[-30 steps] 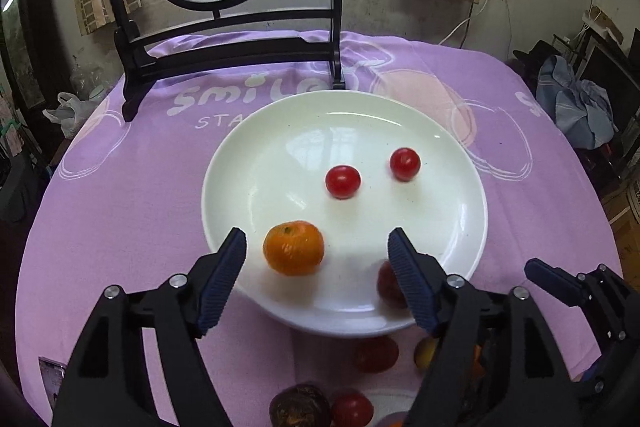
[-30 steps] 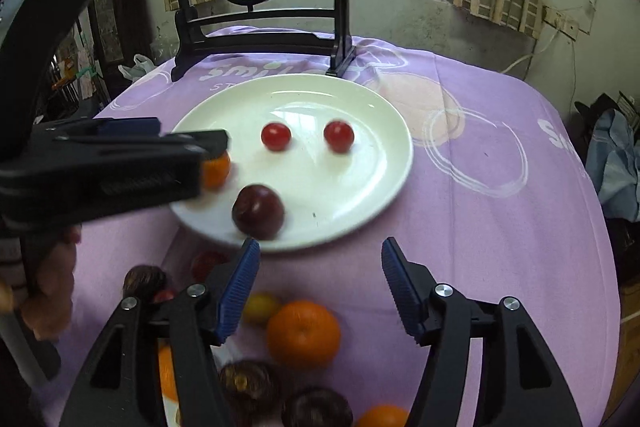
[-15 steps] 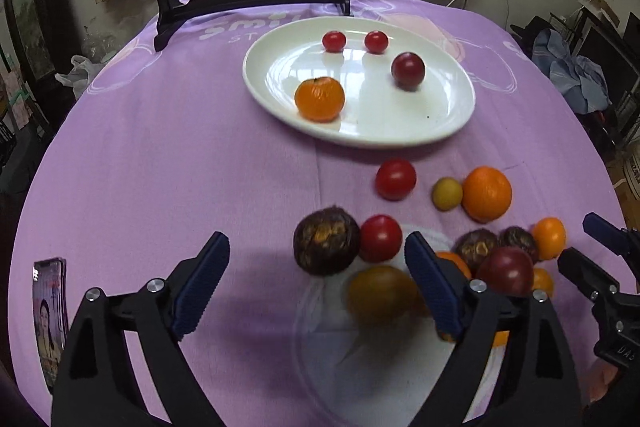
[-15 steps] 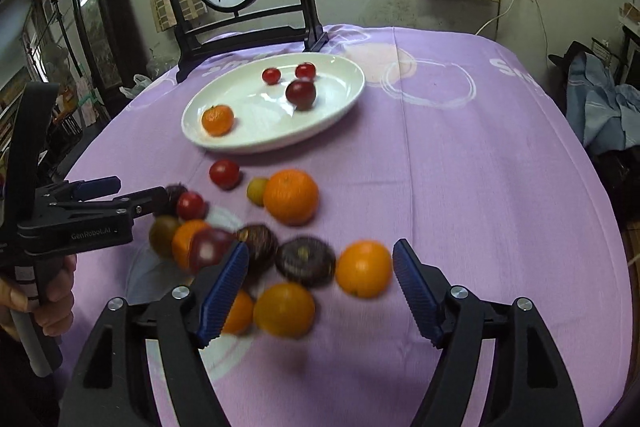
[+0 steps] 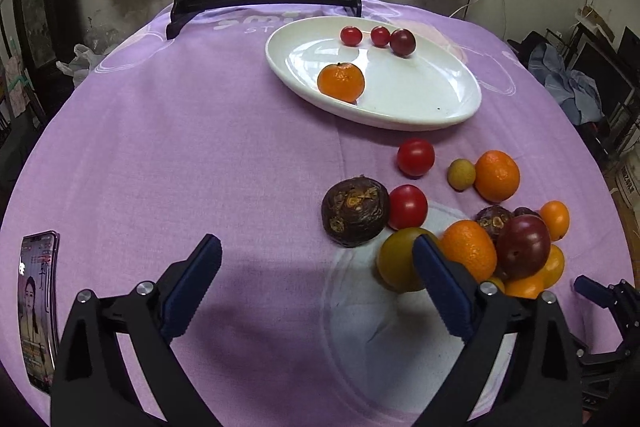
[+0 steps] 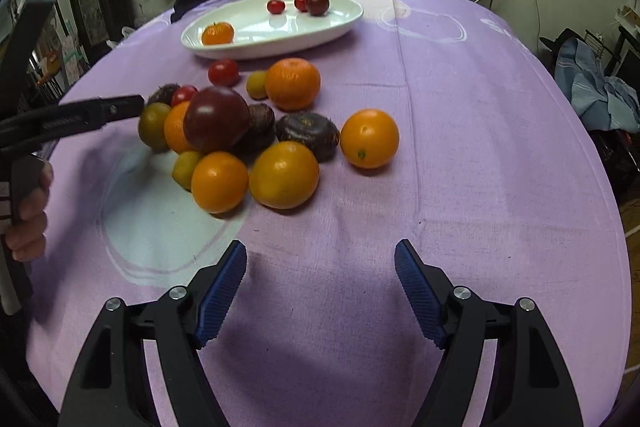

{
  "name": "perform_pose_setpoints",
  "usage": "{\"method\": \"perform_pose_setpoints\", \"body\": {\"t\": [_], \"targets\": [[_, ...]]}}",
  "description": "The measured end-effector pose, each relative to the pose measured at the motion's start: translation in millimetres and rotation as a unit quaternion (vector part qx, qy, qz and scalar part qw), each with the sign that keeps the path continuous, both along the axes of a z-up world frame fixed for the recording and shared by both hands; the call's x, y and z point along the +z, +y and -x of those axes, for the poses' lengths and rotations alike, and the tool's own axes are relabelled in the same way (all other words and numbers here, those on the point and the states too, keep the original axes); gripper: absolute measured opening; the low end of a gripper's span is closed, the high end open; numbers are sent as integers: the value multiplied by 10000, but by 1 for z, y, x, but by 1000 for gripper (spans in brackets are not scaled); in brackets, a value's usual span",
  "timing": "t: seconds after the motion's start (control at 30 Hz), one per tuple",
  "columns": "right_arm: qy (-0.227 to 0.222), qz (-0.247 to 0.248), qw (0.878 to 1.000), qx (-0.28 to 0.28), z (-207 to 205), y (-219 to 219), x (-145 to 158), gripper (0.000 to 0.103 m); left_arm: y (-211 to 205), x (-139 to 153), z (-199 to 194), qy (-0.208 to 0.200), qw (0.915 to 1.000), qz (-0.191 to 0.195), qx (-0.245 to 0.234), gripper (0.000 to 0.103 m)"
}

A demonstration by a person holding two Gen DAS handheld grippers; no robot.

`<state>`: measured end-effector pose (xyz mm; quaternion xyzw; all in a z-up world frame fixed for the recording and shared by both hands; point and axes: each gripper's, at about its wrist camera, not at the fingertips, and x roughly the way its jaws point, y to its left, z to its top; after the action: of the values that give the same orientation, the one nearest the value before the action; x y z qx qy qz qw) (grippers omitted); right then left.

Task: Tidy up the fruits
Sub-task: 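Grasp the large yellow-orange tomato with the right gripper, then grasp the olive-green tomato with the left gripper while the right holds its tomato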

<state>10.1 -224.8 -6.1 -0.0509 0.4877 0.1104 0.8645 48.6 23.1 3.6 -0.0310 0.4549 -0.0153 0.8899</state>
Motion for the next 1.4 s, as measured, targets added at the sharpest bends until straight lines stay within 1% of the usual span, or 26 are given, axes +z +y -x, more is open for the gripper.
{"method": "perform_pose_setpoints", "body": {"t": [0.07, 0.17, 0.23, 0.37, 0.47, 0.5, 0.53, 0.57, 0.6, 0.73, 0.83, 1.03, 1.17, 1.23, 1.3, 1.37, 1.4], "targets": [[28, 92, 10000, -15, -4, 4, -3, 77, 0, 1, 0, 21, 10000, 21, -14, 94], [28, 152, 9999, 62, -10, 10, -3, 77, -2, 5, 3, -85, 9999, 22, -57, 94], [-47, 260, 9994, 231, -15, 19, -1, 77, -3, 7, 4, -126, 9999, 12, -84, 94], [-48, 462, 9981, 408, -25, 34, -2, 76, -4, 7, 6, -104, 9998, 80, -138, 94], [-7, 263, 9983, 515, -38, 38, -2, 66, -3, 7, 6, -89, 9998, 98, -139, 94], [15, 187, 9984, 539, -40, 38, -3, 61, -3, 7, 6, -66, 9998, 125, -144, 94], [13, 122, 9984, 558, -43, 38, -2, 53, -2, 6, 6, -28, 9997, 165, -158, 94], [-32, 152, 9985, 534, -44, 38, -1, 48, -1, 5, 6, 11, 9997, 203, -166, 94], [-88, 192, 9985, 497, -44, 38, 0, 41, 0, 4, 5, 53, 9996, 237, -166, 94], [-88, -112, 9989, 456, -40, 27, 0, 41, -1, 1, 5, 127, 9995, 216, -169, 94], [-118, -286, 9986, 440, -37, 20, 2, 41, -7, 1, 7, 123, 9994, 147, -289, 94], [-302, -402, 9969, 601, -29, 19, 12, 41, -25, -4, 11, 122, 9981, -183, -583, 94], [-356, -421, 9963, 656, -25, 19, 16, 41, -28, -13, 9, 321, 9968, -102, -726, 94], [-412, -470, 9958, 669, -23, 18, 19, 41, -29, -17, 7, 397, 9966, -114, -716, 94], [-453, -476, 9956, 672, -21, 18, 21, 41, -29, -19, 7, 350, 9968, -187, -690, 90], [-471, -458, 9957, 660, -19, 18, 21, 41, -31, -22, 6, 345, 9967, -207, -705, 77], [-483, -451, 9956, 662, -18, 18, 22, 41, -32, -25, 5, 408, 9963, -170, -739, 74]]}}
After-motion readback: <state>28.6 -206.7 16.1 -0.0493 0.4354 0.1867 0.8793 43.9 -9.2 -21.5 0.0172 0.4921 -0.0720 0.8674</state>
